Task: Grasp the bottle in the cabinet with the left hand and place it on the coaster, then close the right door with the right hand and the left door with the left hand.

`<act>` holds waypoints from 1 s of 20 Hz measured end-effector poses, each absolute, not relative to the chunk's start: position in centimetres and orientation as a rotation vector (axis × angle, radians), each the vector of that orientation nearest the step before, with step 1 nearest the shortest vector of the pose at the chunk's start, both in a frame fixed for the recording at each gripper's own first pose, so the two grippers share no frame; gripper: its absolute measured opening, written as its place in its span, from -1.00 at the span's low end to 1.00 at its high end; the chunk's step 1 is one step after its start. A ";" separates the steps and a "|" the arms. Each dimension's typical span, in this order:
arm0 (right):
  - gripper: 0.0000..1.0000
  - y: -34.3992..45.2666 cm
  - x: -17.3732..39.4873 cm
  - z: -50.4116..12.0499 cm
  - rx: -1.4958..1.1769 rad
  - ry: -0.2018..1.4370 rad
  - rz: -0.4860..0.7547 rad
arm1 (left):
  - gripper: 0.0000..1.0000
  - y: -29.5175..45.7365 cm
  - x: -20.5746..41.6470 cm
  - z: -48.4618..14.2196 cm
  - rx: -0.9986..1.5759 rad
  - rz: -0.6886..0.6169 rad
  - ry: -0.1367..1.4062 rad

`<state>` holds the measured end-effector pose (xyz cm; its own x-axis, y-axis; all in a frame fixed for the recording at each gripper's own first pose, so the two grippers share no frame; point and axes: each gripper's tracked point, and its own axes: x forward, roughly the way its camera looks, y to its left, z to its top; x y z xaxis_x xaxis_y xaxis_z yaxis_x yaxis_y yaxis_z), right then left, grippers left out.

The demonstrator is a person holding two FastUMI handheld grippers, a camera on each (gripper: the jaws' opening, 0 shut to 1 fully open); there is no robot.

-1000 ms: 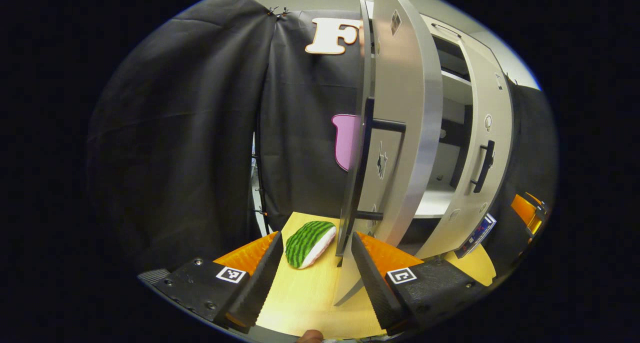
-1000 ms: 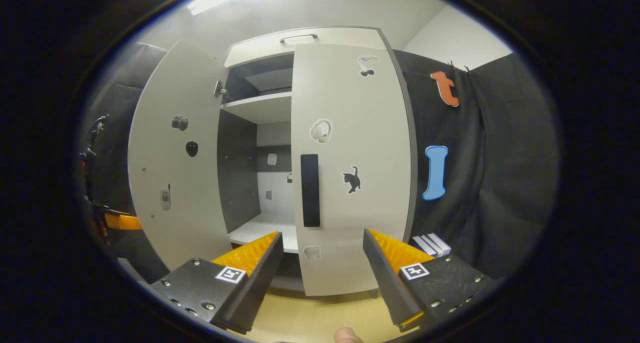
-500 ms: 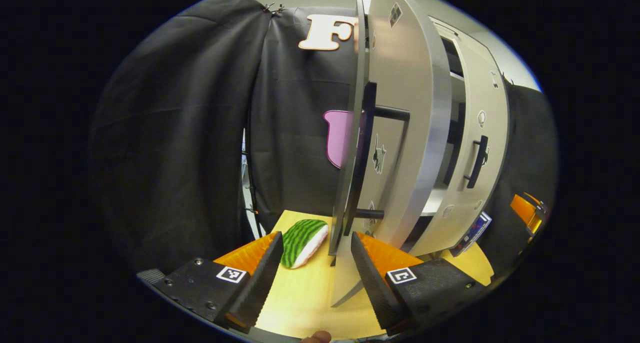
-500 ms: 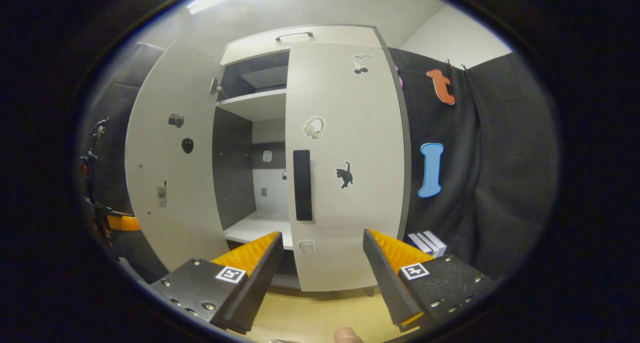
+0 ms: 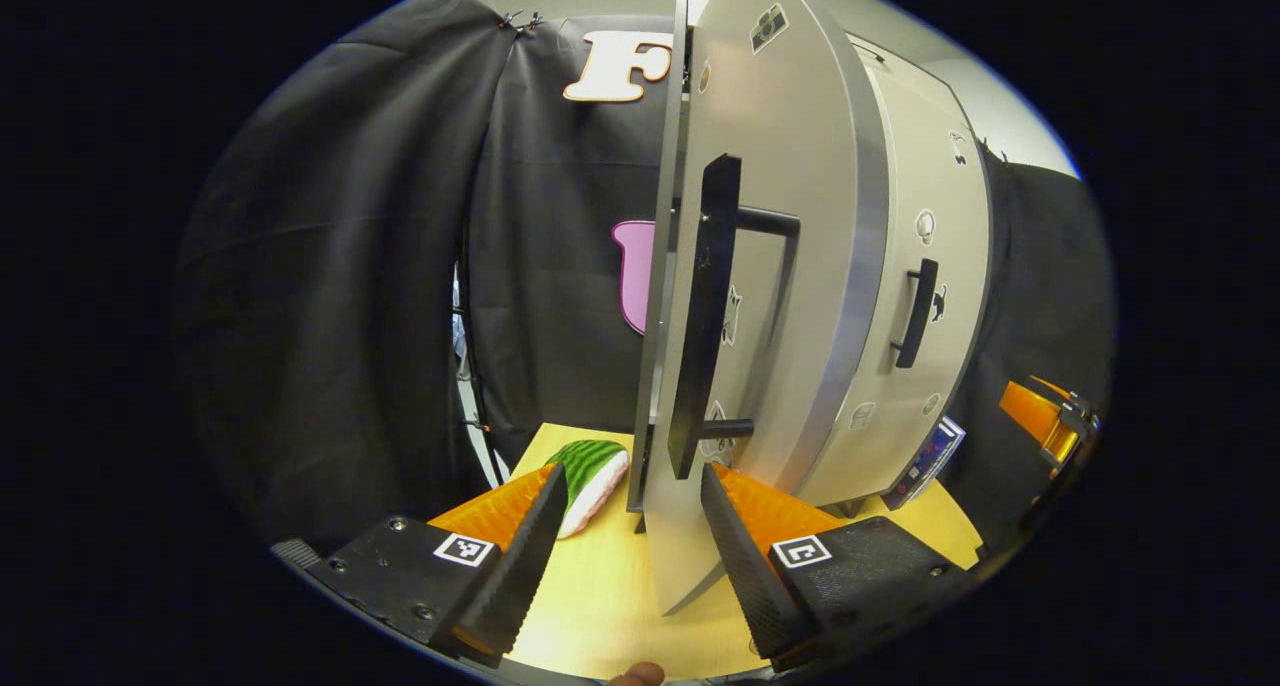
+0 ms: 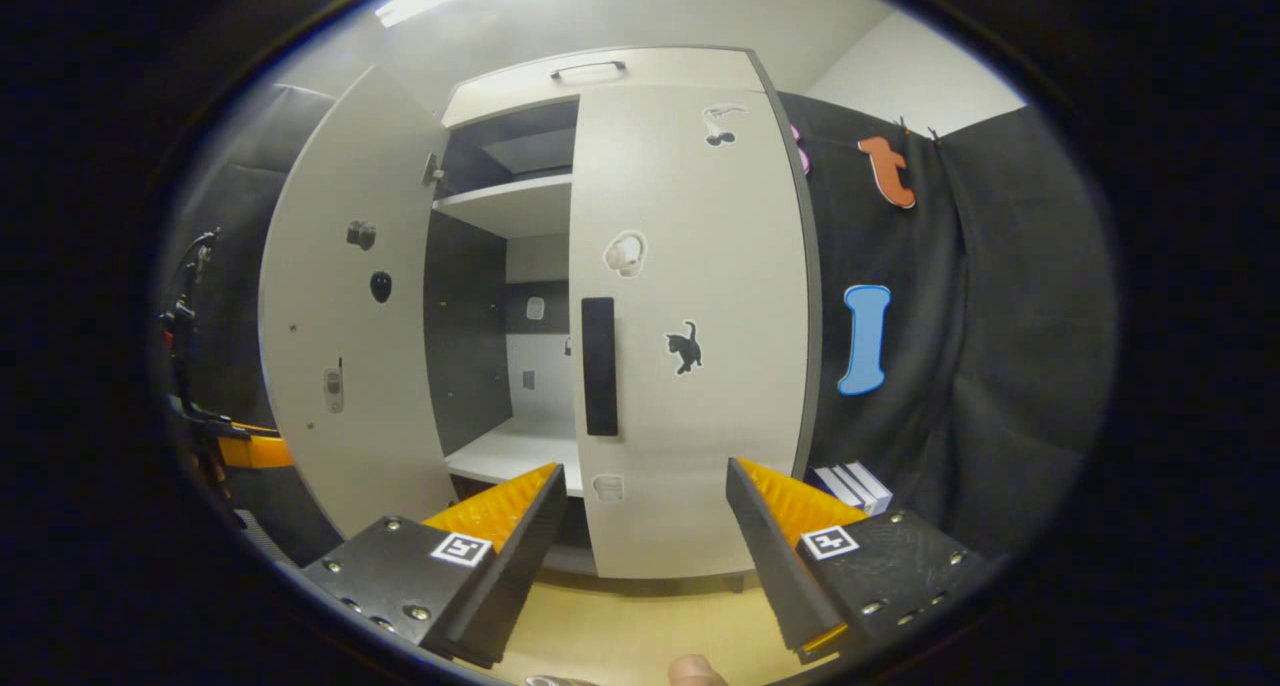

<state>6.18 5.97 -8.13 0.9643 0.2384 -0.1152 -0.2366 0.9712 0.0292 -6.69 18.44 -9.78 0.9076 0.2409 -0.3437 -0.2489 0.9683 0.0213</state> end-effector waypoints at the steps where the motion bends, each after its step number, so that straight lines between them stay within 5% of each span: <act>1: 0.94 5.8 6.2 -8.1 0.012 0.118 0.238 | 0.72 18.1 -6.6 -9.8 -0.021 0.248 0.353; 20: 0.94 2.9 6.5 -7.9 0.008 0.106 0.188 | 0.72 11.8 -1.9 -11.8 0.006 0.128 0.359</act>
<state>6.51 2.88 -7.85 0.9768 0.1869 -0.1049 -0.1861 0.9824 0.0179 -1.94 11.78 -11.83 0.9283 0.1263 -0.3496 -0.1243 0.9918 0.0282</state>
